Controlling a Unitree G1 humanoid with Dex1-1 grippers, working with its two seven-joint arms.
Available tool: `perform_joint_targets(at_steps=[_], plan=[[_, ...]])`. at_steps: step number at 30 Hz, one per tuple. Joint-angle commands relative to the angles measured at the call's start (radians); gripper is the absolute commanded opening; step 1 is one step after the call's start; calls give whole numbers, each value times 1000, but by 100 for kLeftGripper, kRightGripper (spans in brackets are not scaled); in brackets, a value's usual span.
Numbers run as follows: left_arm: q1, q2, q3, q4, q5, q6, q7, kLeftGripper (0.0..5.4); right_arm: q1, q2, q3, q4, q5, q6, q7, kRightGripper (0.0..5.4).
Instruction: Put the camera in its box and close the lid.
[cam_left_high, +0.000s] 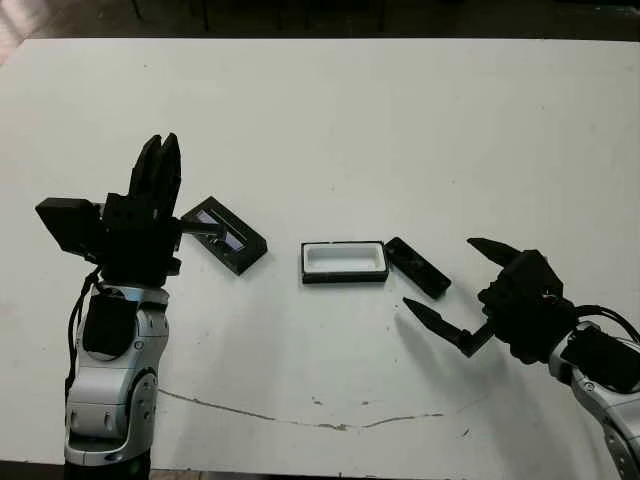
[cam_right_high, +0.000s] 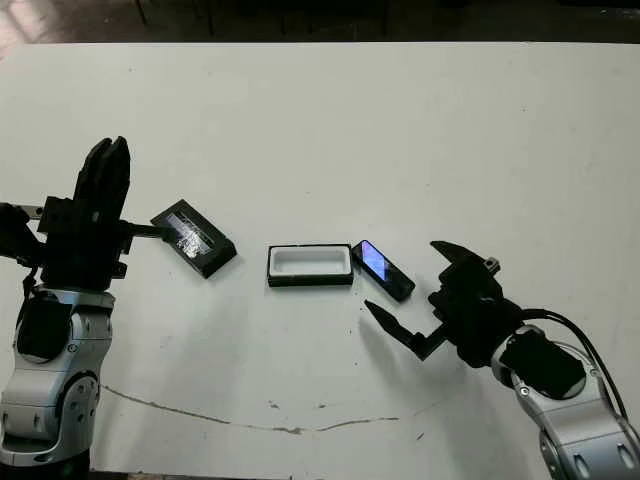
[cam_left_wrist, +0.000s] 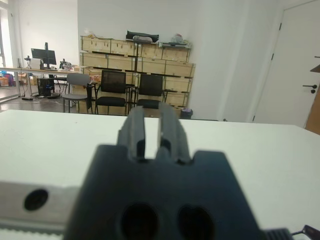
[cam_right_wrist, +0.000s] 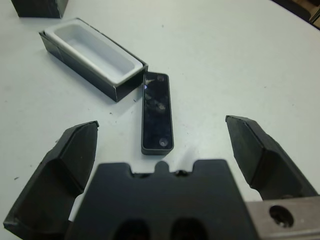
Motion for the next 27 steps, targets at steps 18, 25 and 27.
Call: perform_joint_targets(at_steps=[18, 25, 27], plan=[[21, 23, 4, 6, 9, 16, -5, 0, 1, 35, 36, 85, -26, -9, -36, 347], [24, 22, 1, 4, 20, 19, 1, 0, -5, 57, 59, 99, -39, -30, -41, 193], [26, 21, 2, 4, 18, 16, -1, 0, -7, 61, 66, 93, -43, -23, -47, 150]])
